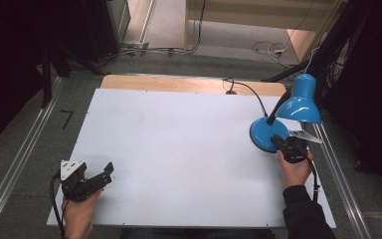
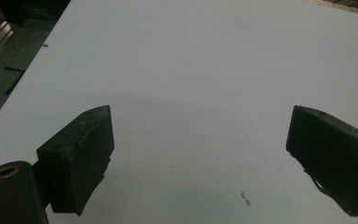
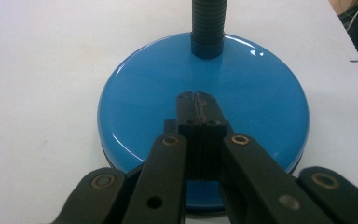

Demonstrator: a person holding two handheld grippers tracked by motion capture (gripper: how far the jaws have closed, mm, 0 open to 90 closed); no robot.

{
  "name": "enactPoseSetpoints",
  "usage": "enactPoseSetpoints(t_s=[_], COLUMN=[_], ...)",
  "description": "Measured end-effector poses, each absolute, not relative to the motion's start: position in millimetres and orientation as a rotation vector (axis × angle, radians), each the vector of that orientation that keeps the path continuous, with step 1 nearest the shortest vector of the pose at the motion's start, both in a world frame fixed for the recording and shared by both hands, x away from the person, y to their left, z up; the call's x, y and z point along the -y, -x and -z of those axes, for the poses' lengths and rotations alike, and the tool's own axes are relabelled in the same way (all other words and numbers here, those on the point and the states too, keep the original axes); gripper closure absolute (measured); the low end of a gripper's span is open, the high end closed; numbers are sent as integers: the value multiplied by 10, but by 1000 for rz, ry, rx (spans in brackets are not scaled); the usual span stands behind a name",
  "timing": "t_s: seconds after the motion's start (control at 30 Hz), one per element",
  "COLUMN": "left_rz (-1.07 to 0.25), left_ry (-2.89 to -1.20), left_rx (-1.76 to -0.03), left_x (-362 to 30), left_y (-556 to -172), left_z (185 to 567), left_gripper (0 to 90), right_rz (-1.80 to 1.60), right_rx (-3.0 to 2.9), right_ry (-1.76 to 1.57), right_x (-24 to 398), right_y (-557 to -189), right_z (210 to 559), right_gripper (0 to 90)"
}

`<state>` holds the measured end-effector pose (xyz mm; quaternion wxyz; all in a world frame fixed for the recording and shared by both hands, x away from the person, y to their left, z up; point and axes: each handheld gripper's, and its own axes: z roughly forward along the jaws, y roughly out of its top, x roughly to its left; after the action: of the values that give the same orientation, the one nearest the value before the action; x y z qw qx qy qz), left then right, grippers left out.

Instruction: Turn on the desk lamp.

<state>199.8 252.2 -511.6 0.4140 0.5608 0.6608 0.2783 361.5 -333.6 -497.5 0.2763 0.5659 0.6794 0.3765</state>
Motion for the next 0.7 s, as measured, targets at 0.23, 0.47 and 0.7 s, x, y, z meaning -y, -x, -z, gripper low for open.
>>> enactPoseSetpoints(t_s=[0.23,0.47,0.7], left_rz=[-694,-692,-692], left_ry=[-1404,-1404,-1401], left_rx=[-1664,-1664,-1664], left_x=[-2524,-2529,-2528], left_y=[-1995,-1992,-1989], left_z=[5117,5116,5115], left_gripper=[82,82,82], right_rz=[-1007,-1003,-1006], right_rx=[-1821,-1821,-1816], right_ry=[-1511,-1497,-1491], right_x=[3329,3326,3329], right_y=[-3606,-3595,-3586], right_z=[4982,4990,4998], right_gripper=[875,877,878])
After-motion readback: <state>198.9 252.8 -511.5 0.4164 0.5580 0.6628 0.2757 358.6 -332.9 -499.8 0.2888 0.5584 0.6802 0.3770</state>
